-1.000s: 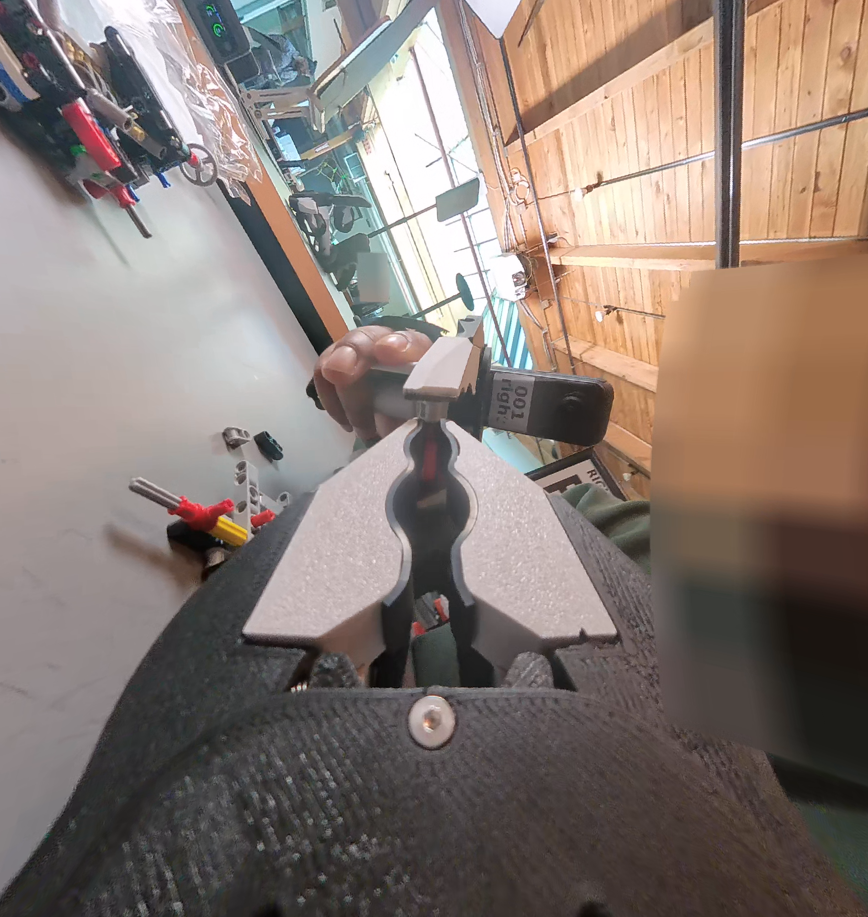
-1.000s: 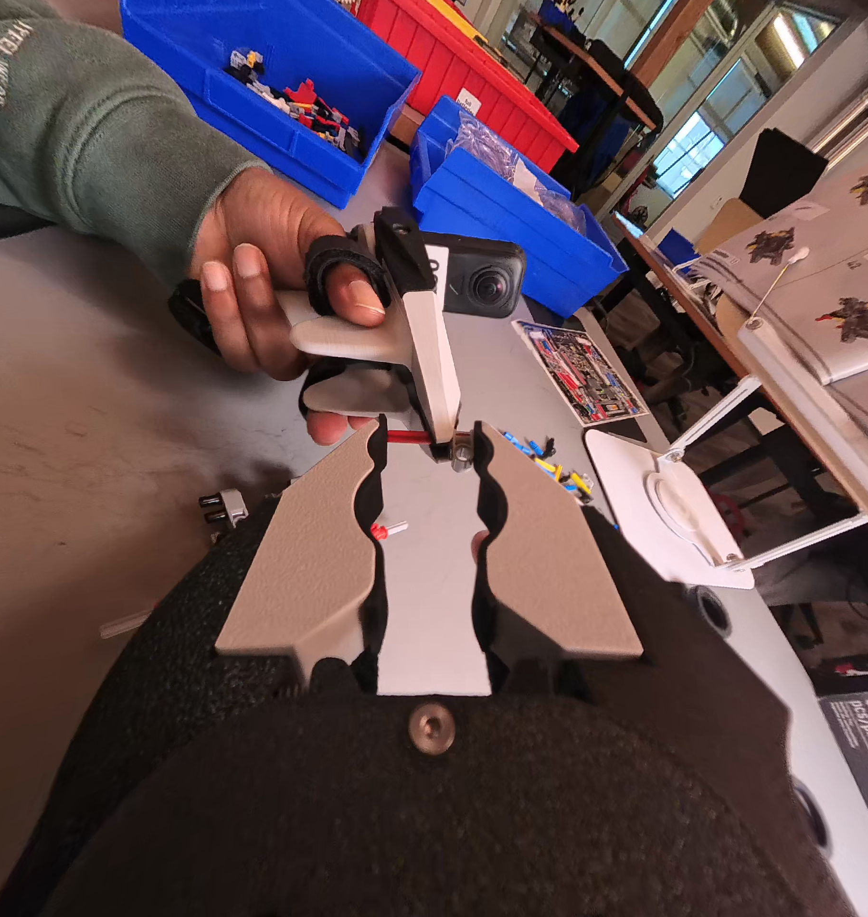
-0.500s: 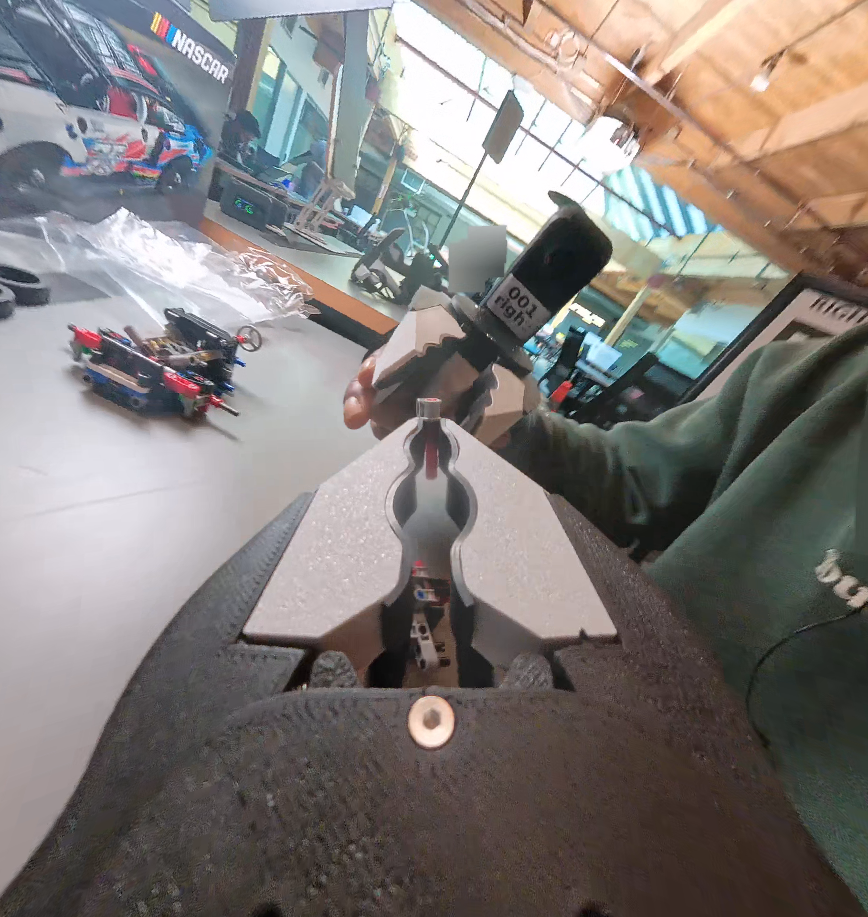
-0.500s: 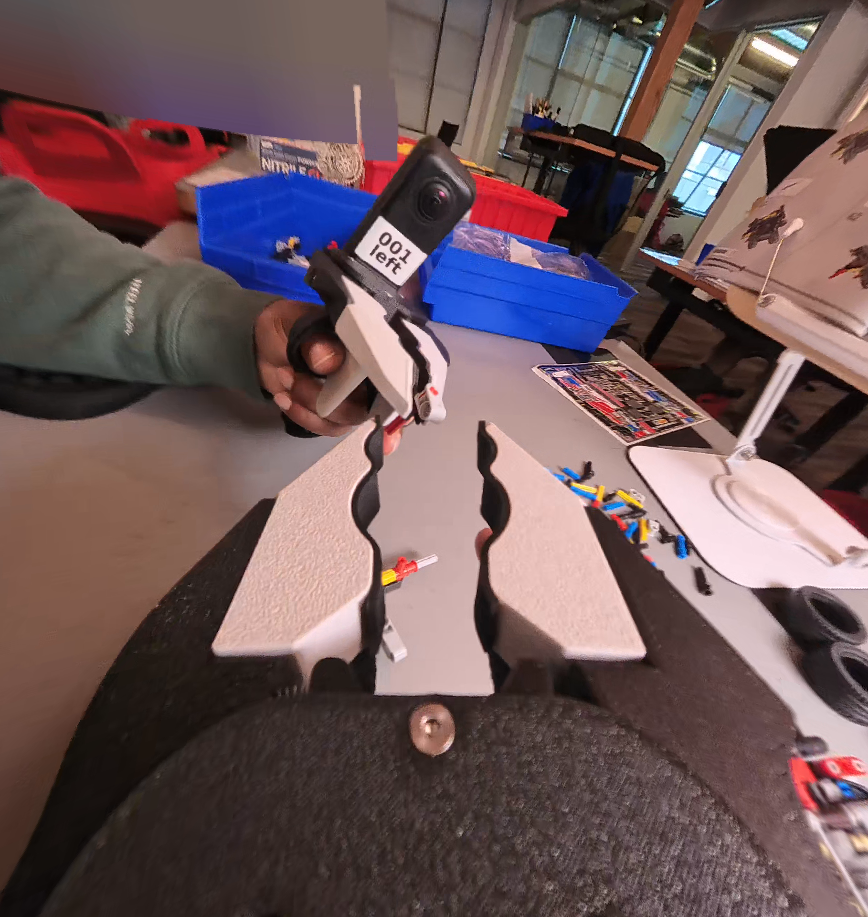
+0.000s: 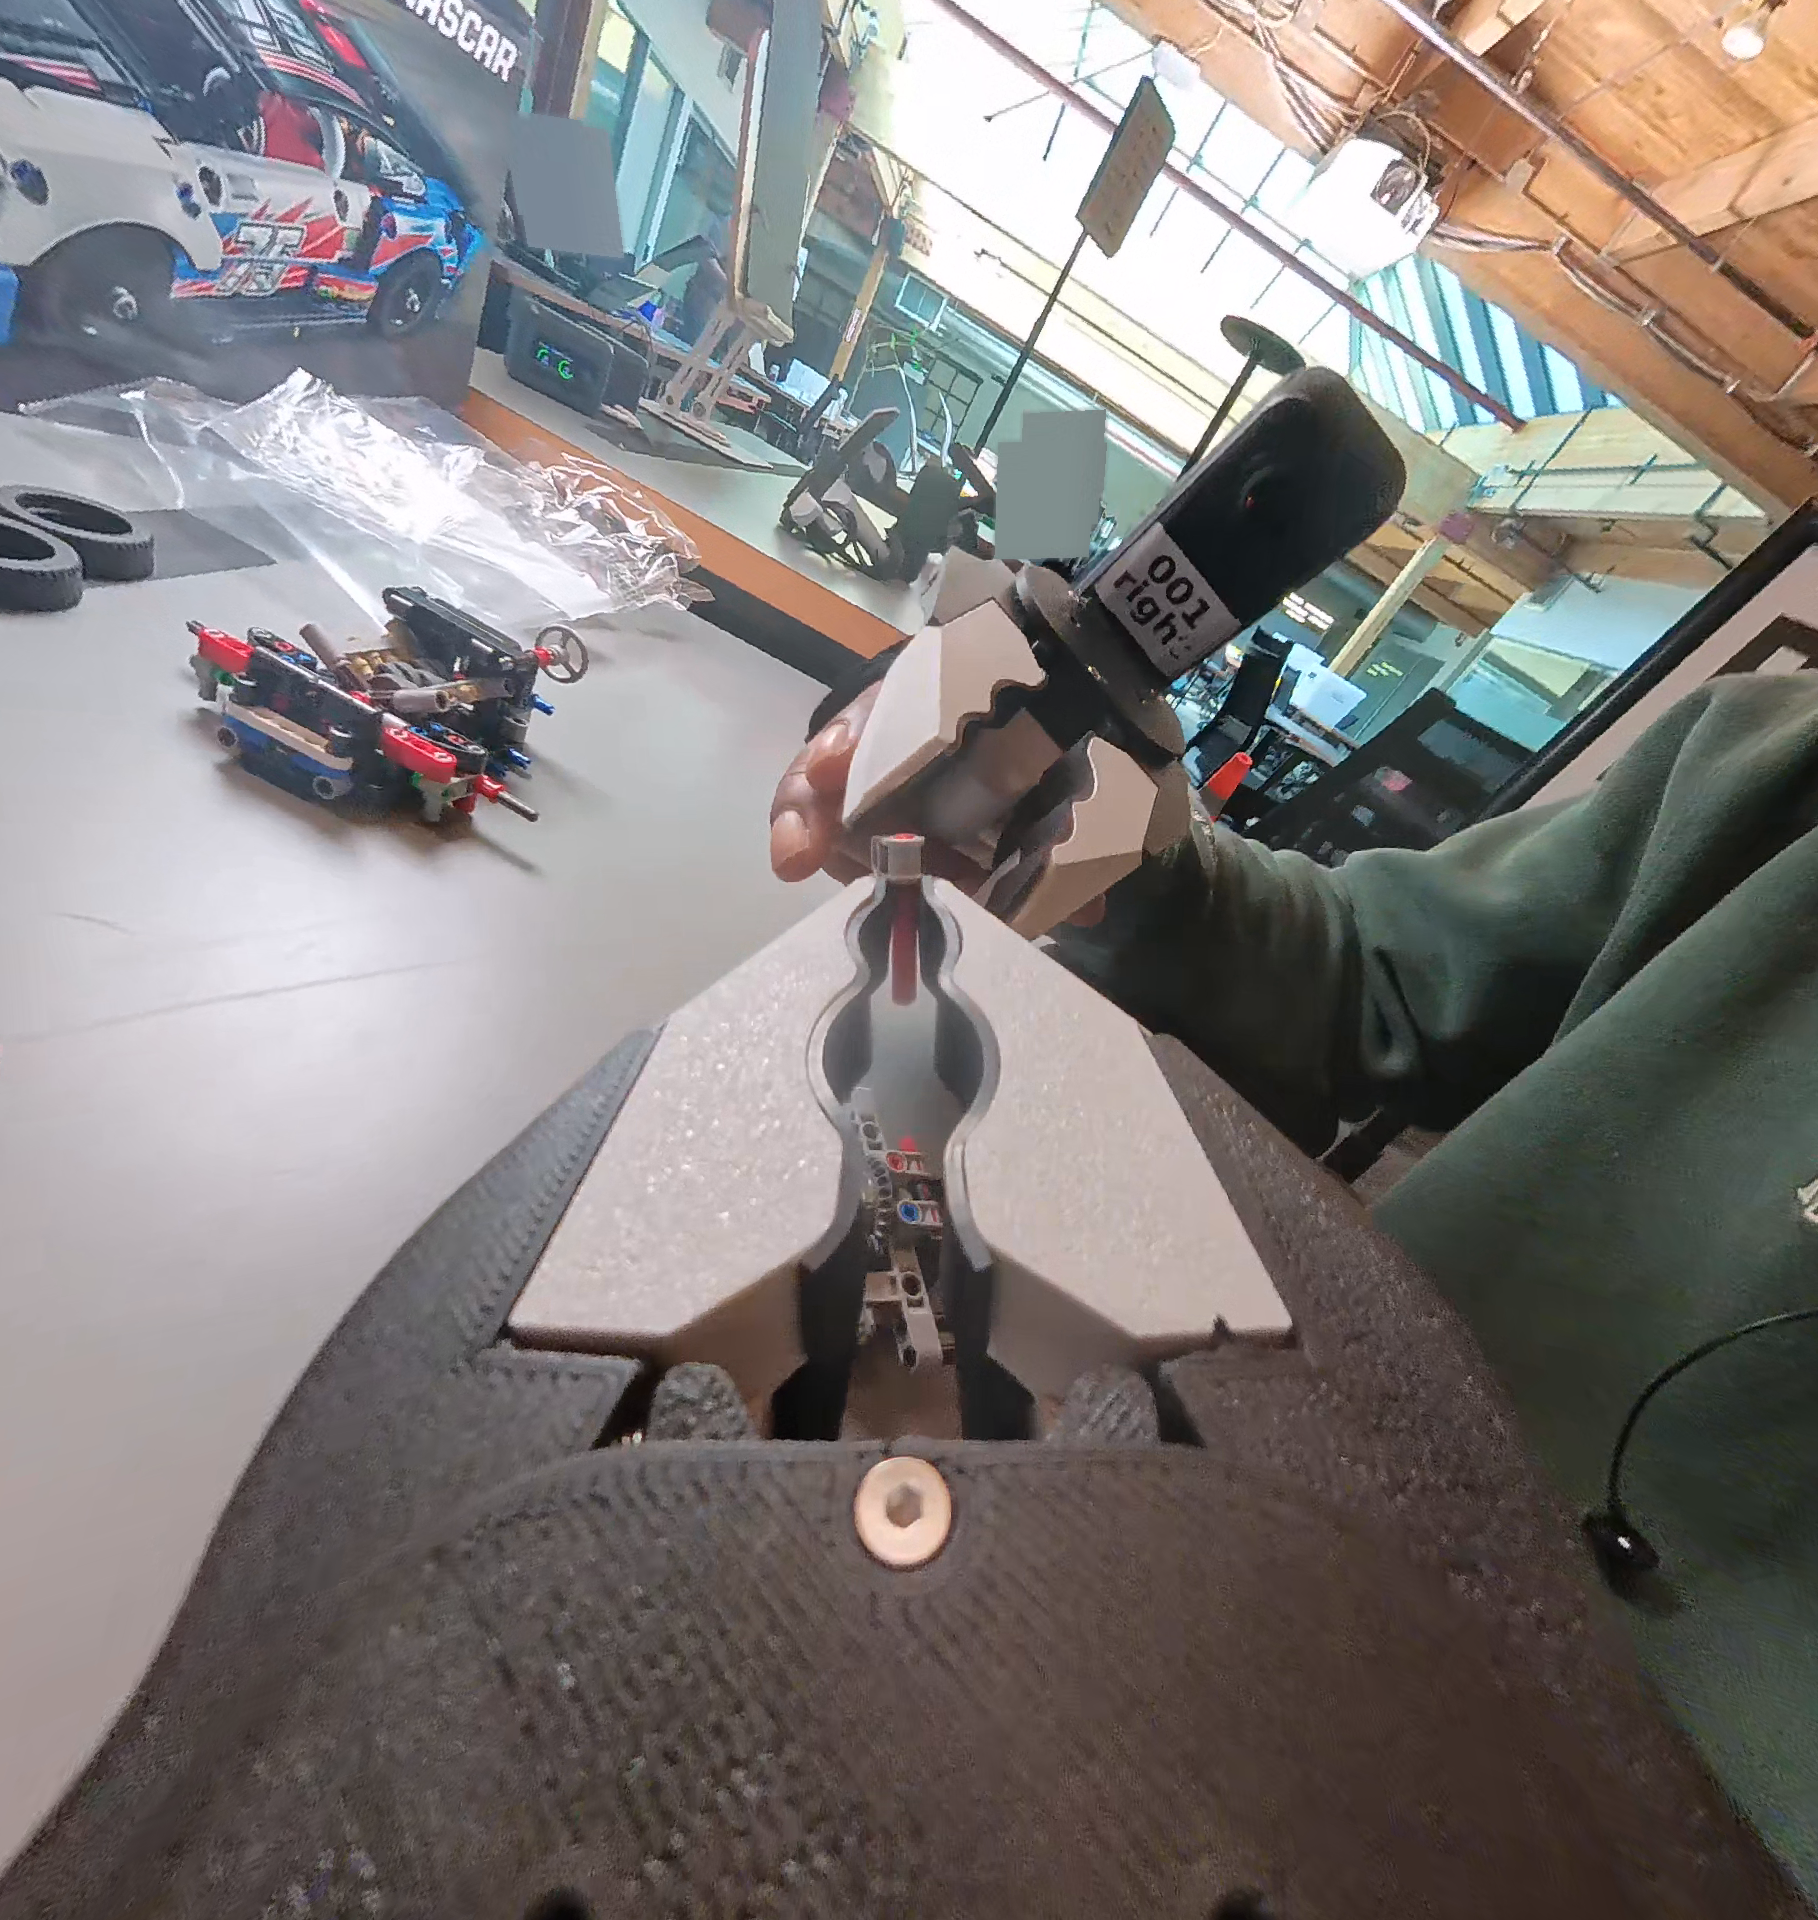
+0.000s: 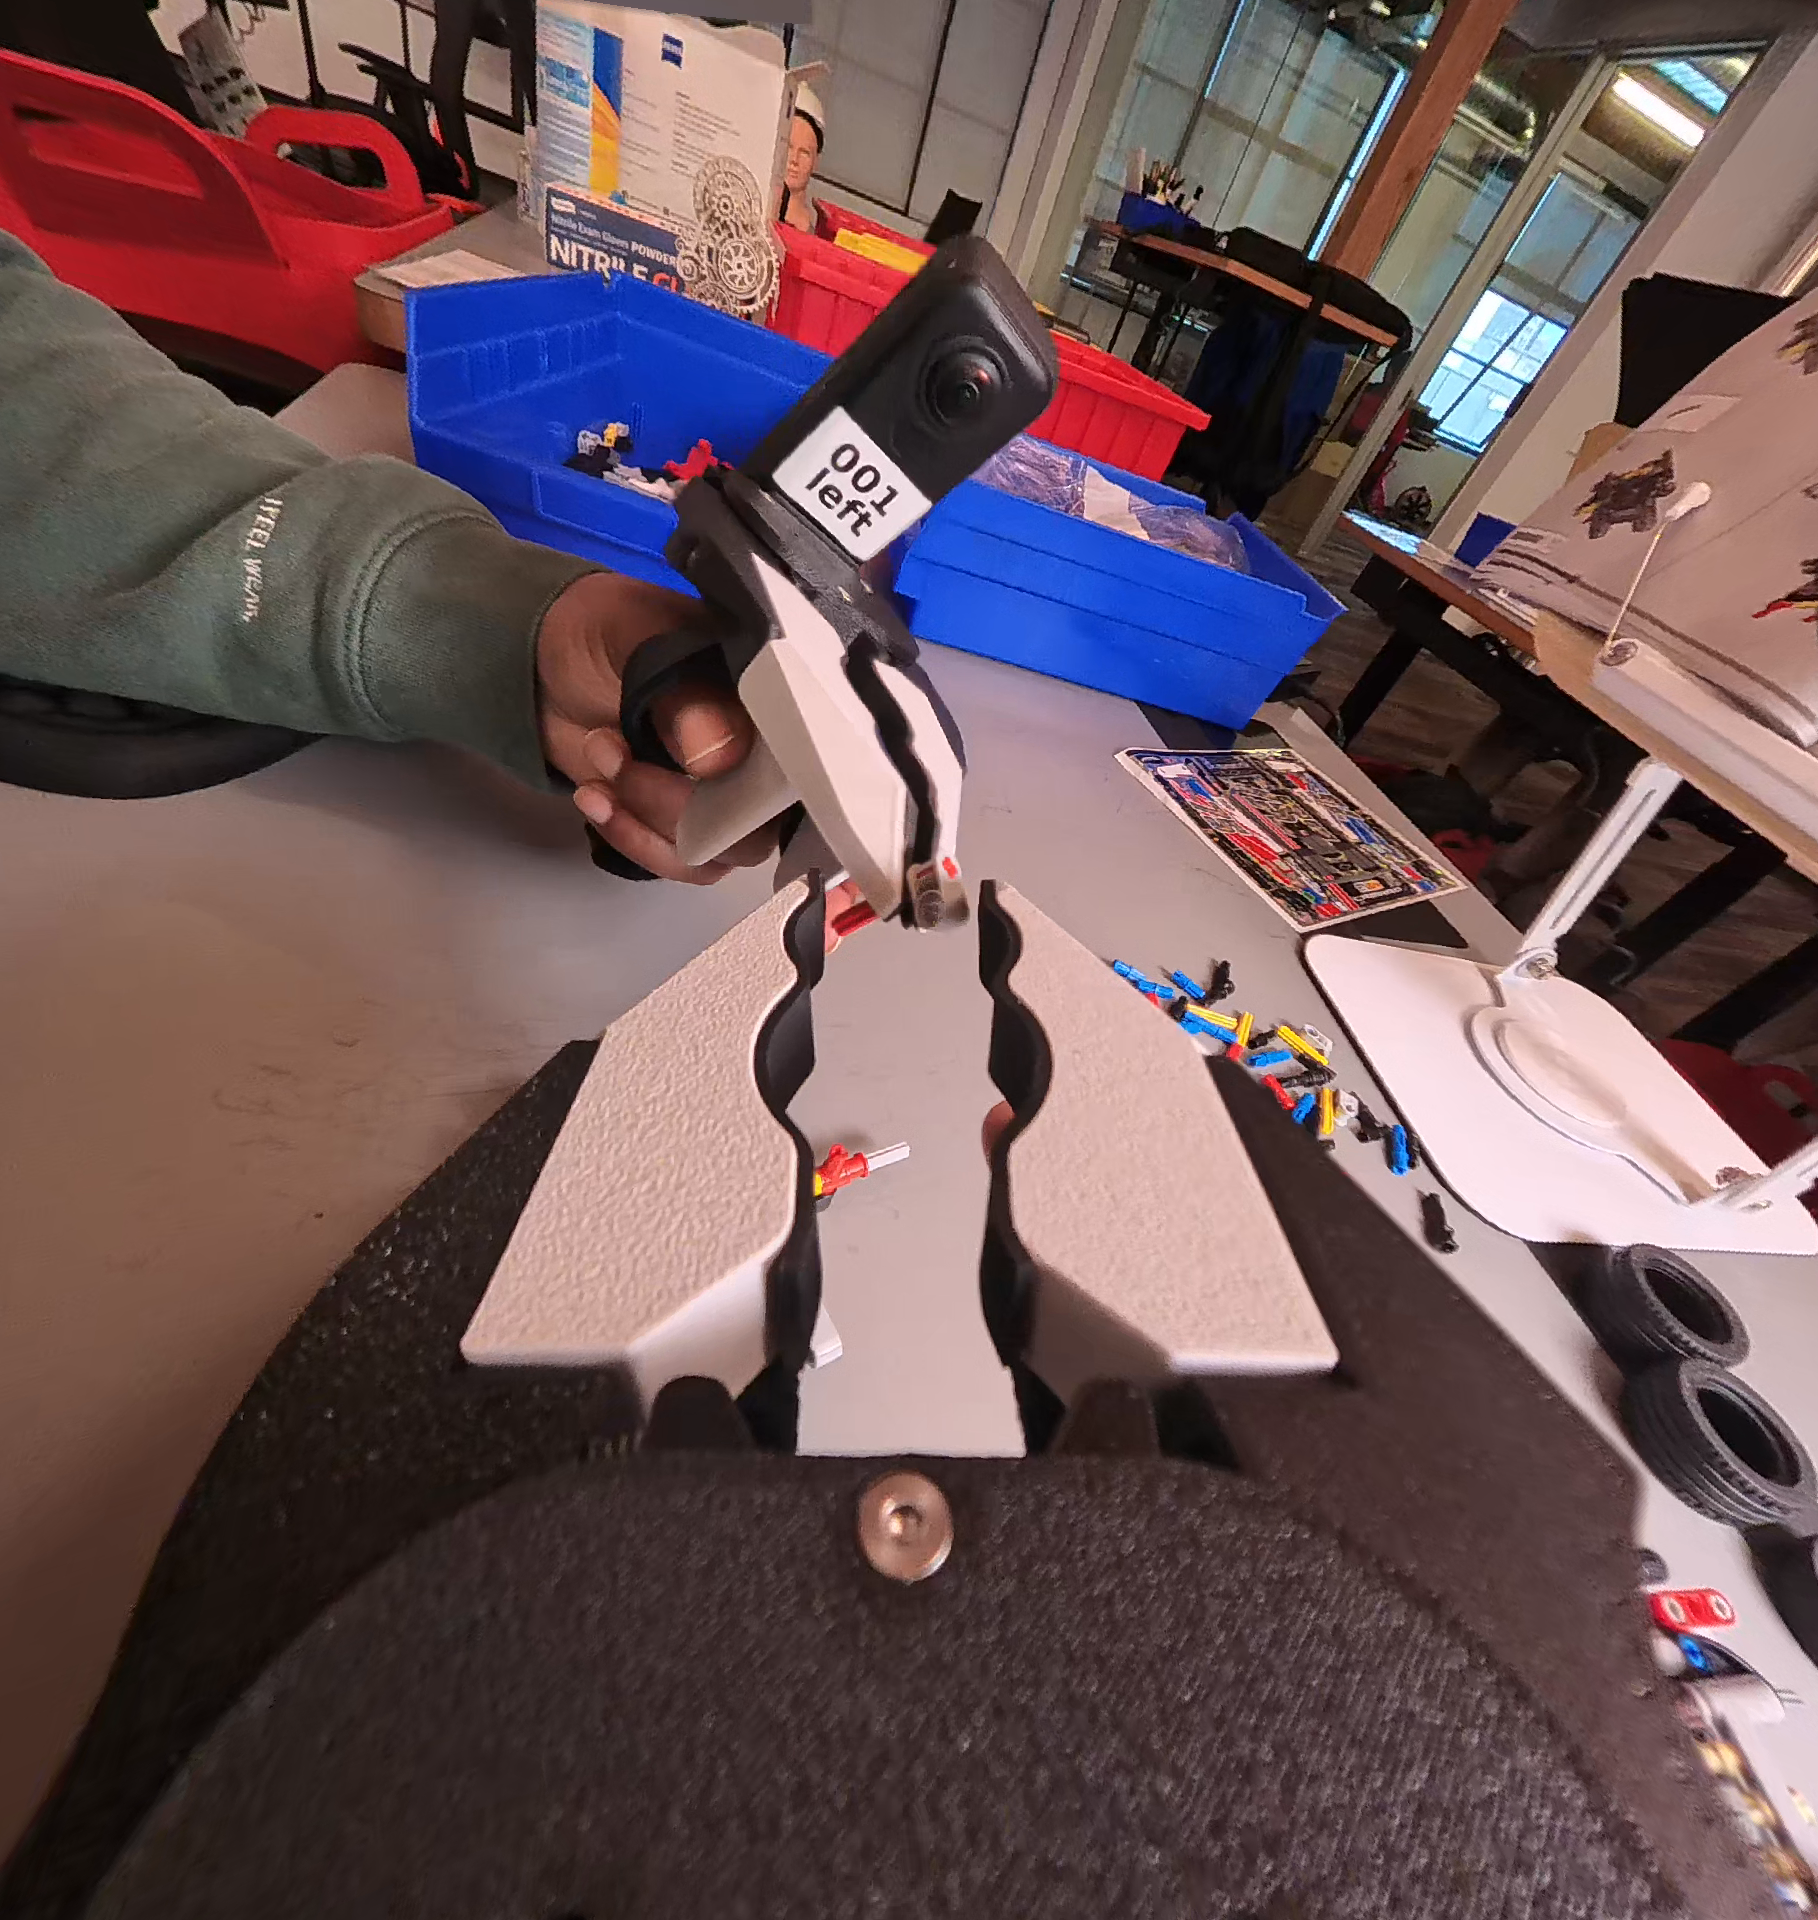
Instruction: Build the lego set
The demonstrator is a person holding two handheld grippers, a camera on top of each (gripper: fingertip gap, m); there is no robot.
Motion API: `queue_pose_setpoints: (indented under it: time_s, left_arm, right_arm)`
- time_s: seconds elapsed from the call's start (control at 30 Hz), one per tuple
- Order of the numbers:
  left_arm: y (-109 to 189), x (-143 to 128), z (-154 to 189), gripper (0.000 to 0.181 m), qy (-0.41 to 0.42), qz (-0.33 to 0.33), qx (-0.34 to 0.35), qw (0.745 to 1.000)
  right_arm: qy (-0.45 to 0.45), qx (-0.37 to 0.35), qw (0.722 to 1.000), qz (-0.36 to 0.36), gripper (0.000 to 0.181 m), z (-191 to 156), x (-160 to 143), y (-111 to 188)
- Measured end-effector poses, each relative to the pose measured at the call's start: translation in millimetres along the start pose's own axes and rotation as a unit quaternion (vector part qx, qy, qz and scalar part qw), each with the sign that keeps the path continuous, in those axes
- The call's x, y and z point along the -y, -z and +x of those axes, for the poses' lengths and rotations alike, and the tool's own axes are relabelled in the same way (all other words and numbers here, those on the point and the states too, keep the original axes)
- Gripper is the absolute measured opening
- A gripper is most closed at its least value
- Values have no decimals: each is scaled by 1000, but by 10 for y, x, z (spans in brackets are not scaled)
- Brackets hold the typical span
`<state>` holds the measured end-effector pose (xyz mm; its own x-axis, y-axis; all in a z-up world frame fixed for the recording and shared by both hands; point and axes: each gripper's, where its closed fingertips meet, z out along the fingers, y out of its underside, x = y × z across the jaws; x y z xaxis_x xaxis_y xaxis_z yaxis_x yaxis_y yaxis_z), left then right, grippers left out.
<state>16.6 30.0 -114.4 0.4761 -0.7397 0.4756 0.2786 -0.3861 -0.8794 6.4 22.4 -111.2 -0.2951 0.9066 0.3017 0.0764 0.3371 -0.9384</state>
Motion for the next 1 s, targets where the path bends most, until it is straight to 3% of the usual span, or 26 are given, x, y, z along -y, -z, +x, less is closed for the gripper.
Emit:
queue_pose_setpoints:
  time_s: [0.43, 0.73, 1.0]
  left_arm:
    - [8, 29, -30, 1, 189, 39, -65, 979]
    - [24, 65, -7, 1, 264, 62, -110, 956]
    - [28, 72, 15, 1, 284, 67, -127, 948]
  right_arm:
    - [1, -2, 1000, -6, 39, -28, -34, -66]
    - [73, -36, 996, -21, 41, -34, -25, -134]
    - [146, -75, 986, -31, 31, 4, 3, -133]
